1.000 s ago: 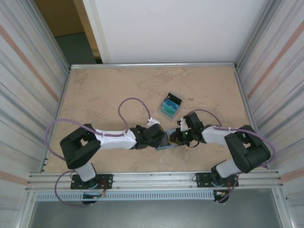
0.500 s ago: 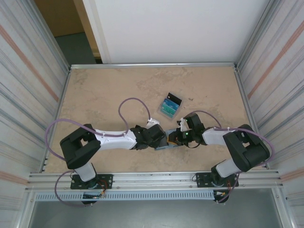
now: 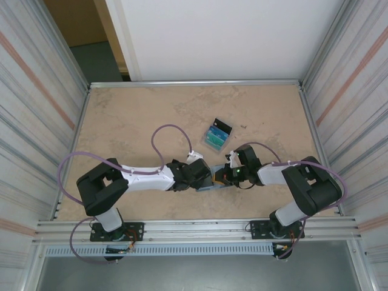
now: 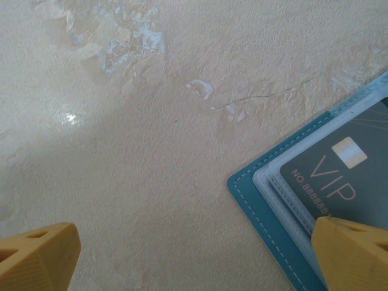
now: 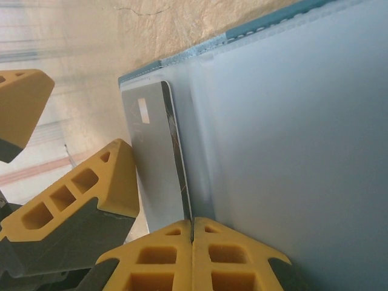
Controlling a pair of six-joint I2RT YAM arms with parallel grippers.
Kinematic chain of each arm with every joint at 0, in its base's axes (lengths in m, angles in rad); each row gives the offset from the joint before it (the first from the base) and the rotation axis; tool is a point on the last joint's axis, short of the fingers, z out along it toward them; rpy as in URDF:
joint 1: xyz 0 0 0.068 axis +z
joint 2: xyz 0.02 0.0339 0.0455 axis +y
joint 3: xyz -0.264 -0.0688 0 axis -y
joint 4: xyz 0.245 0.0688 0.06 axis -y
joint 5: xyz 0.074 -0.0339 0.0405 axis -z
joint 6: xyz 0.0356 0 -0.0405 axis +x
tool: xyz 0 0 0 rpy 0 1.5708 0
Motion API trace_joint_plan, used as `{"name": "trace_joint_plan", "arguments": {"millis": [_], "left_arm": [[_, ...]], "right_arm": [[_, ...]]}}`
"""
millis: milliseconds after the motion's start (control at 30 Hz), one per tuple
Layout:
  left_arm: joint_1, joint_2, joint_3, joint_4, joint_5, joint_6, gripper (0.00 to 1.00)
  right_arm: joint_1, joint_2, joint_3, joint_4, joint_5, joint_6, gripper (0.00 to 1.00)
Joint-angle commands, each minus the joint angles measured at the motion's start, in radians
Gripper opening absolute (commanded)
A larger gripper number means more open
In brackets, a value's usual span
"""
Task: Take the credit cards out of the card holder
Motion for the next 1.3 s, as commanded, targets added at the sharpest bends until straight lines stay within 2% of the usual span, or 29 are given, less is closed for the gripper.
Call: {"name": "trace_joint_plan", "arguments": {"millis": [0,400,633,667,767,867,1067,1267], "left_arm": [[-0.013,0.000,0.008,-0.056,-0.018,0.003,0.99],[-0.014,0.000,0.008,-0.055,-0.035,0.008,0.99],[-0.011,0.003,0.004,-0.031,-0.073,0.057,0.99],[-0.011,0.003,0.005,-0.024,-0.078,0.067,0.99],[-0.009,0.003,0.002,-0.006,-0.095,0.105,0.99],[-0.007,-0.003,-0.009,0.034,-0.098,0.157,0.99],[-0.003,-0.028,-0.018,0.091,-0.099,0.274,0.99],[0.012,-0.086,-0.007,0.128,-0.024,0.286,0.99]], "right_arm": [[-0.013,-0.022,-0.002,-0.069,0.058,-0.028,0.00],[-0.035,-0.073,0.009,-0.165,0.110,-0.069,0.00],[-0.036,-0.117,0.018,-0.201,0.119,-0.075,0.00],[-0.034,-0.124,0.019,-0.204,0.116,-0.072,0.04],[-0.035,-0.136,0.022,-0.216,0.112,-0.062,0.32],[-0.035,-0.156,0.018,-0.203,0.102,-0.049,0.42],[-0.037,-0.182,0.019,-0.220,0.123,-0.049,0.43],[-0.039,-0.170,0.045,-0.252,0.136,-0.070,0.33]]}}
